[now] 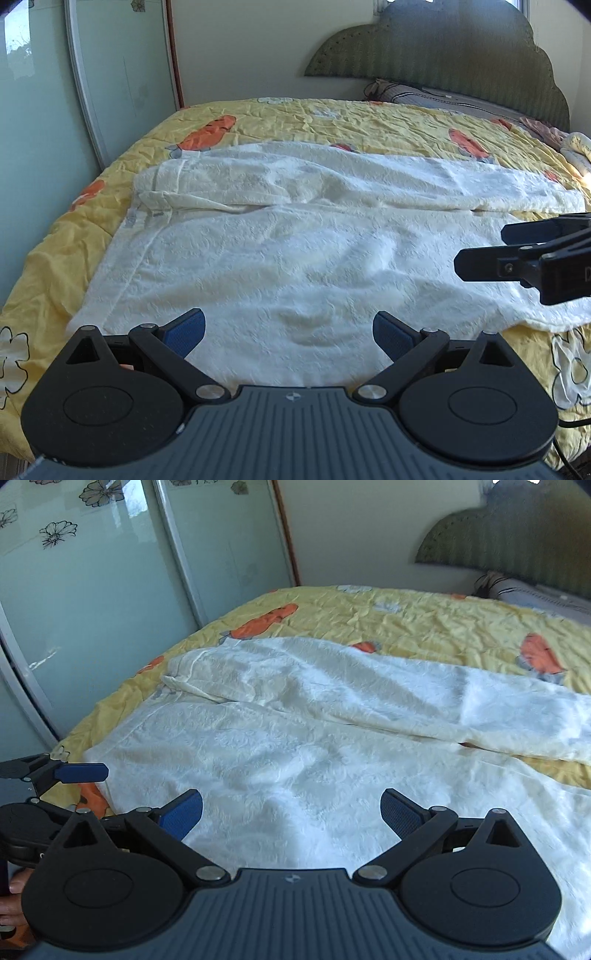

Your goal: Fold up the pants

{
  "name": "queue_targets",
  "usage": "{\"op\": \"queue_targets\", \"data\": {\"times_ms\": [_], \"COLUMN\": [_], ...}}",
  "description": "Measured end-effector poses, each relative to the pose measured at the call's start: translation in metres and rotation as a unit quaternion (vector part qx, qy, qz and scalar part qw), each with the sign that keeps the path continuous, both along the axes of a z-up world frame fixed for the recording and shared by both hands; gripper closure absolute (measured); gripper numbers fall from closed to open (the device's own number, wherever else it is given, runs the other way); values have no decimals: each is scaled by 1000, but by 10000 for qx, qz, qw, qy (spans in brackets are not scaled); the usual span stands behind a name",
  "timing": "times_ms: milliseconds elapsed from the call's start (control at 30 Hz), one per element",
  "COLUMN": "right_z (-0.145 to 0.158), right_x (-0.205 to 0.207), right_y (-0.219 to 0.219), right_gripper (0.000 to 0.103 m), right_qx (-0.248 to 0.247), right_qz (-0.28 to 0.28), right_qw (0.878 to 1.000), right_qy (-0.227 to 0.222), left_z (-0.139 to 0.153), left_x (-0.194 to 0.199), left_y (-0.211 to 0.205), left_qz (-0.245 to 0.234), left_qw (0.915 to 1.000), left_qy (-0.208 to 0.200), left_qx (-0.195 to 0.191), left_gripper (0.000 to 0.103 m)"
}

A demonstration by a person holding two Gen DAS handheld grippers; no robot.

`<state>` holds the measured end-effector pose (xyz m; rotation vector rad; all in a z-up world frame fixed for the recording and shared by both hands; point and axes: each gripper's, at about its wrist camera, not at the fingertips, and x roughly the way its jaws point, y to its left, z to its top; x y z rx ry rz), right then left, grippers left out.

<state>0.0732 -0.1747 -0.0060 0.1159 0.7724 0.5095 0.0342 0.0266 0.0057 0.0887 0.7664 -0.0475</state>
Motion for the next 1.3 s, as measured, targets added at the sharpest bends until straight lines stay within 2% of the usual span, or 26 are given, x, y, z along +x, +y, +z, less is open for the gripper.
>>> {"op": "queue_targets", "data": {"times_ms": [67,167,233,333,367,433,500,533,600,733,867,933,967,1000,1033,1100,1167,1200,1233,1300], "right_z": [-2,1,-2,-11,-12,-14,-15,-16,-21,-36,-53,-61,-63,-63,-62,-56,-49,-46,-41,-35], "right_x": [29,70,110,161,173,195,216,233,264,316,350,352,350,348,344,330,302,288,267,232], "right_y": [2,5,13,27,32,39,52,61,71,75,74,81,82,83,84,88,97,102,107,113], "right_gripper": [0,0,0,0,0,0,0,0,0,0,21,35,40,60,66,77,87,88,89,91], "right_qx": [144,368,501,190,98,-29,-349,-587,-727,-379,38,-168,-218,-206,-151,-403,-891,-1167,-1526,-1917], "right_qz": [209,485,837,1003,1051,1134,1364,1443,1475,1452,1669,1787,1842,1952,2049,2072,2256,2263,2327,2496], "right_qw": [9997,9975,9950,9946,9938,9892,9835,9818,9828,9877,9858,9832,9824,9804,9785,9772,9665,9599,9460,9204], "right_qy": [-19,-361,-234,-201,-349,-925,-1136,-1084,-837,-441,161,323,212,192,171,-203,-843,-1171,-1665,-2320], "left_z": [1,-1,-4,-10,-12,-17,-21,-23,-27,-29,-27,-26,-26,-25,-24,-20,-15,-12,-8,0], "left_x": [12,32,45,62,66,74,80,84,91,102,113,121,124,129,134,144,155,160,165,175], "left_y": [5,11,16,22,23,27,29,31,34,39,42,44,44,45,46,52,61,67,74,90], "left_qz": [111,255,359,500,532,589,634,665,716,788,815,840,847,848,859,932,1065,1175,1293,1484], "left_qw": [9999,9997,9993,9985,9982,9977,9972,9968,9961,9951,9949,9947,9946,9946,9945,9940,9927,9913,9894,9846], "left_qy": [-23,10,82,210,249,317,387,428,507,594,596,585,584,591,593,570,505,480,433,279], "left_qx": [42,56,6,-71,-95,-119,-102,-88,-57,-19,75,100,97,84,54,-61,-242,-356,-496,-876], "left_gripper": [4,4,4,4,4,4,4,4,4,4,4,4,4,4,4,4,4,4,4,4]}}
